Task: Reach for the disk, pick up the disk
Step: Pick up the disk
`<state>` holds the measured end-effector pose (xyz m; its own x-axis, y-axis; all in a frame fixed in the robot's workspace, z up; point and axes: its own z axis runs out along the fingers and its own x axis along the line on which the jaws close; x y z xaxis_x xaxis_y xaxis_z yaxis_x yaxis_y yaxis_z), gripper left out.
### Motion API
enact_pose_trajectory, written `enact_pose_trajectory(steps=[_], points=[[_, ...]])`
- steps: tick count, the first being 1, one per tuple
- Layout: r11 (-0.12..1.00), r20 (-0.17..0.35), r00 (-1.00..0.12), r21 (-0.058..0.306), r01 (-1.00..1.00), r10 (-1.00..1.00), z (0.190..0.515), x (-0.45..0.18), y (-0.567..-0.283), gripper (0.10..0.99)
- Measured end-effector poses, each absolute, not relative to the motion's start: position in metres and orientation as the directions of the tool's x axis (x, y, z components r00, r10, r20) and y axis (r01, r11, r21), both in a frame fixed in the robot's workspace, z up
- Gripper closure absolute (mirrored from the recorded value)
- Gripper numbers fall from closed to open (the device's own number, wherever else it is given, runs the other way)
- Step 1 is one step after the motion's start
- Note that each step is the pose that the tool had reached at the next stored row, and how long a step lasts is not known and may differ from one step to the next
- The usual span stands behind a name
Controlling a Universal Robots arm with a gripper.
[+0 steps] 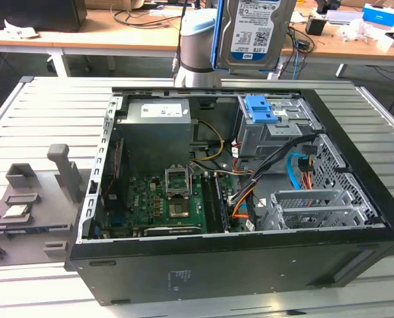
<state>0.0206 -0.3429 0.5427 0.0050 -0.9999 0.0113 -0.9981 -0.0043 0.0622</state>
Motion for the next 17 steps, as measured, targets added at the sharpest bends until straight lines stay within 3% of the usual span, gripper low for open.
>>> enact_pose_trajectory(steps=[17], points=[[-0.004,0.011,0.005,0.066,-0.998,-1.0,0.543,0.077,-0.339,0.722]])
